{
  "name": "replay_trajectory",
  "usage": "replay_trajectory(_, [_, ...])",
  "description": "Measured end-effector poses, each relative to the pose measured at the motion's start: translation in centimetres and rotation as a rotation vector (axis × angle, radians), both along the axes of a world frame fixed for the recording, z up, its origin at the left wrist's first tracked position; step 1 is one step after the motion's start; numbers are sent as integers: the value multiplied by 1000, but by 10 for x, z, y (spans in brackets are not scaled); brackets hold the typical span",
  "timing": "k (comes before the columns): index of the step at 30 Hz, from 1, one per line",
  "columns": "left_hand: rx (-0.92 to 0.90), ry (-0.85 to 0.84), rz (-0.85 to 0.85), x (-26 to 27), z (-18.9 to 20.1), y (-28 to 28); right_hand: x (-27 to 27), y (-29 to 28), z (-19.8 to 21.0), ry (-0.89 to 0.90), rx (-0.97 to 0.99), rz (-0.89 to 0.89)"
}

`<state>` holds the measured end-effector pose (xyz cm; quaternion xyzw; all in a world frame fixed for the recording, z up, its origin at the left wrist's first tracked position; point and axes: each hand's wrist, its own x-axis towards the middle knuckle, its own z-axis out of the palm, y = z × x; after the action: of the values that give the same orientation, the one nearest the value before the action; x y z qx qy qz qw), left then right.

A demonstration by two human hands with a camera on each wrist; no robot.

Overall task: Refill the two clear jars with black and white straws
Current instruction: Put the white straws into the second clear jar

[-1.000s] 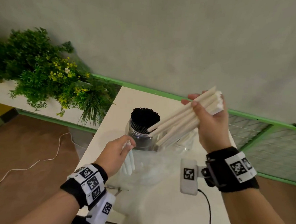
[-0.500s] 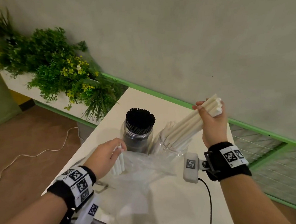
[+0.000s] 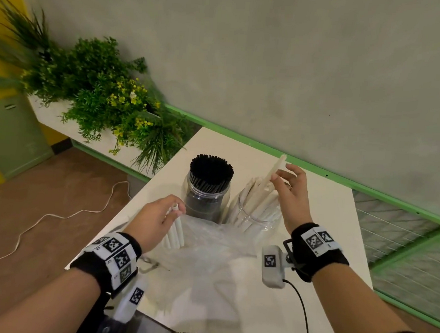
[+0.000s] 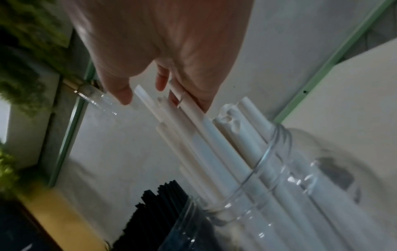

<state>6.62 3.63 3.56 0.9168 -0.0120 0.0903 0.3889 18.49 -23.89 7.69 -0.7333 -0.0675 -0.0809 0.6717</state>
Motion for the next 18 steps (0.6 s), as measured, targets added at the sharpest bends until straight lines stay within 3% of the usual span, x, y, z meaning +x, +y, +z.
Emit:
replay_trajectory(4, [12,13,17,0,1,-2,-1,-11,-9,-160,-391,75])
replay_trajectory(9, [13,5,21,-1,3,-4,8,-11,-1,-286,-438,68])
replay_trajectory(14, [27,13,29,-1,4,-5,23,-1,10,-421,-663,153])
replay_trajectory(18, [29,11,38,-1,7,-6,27,9,9,-496,-662,135])
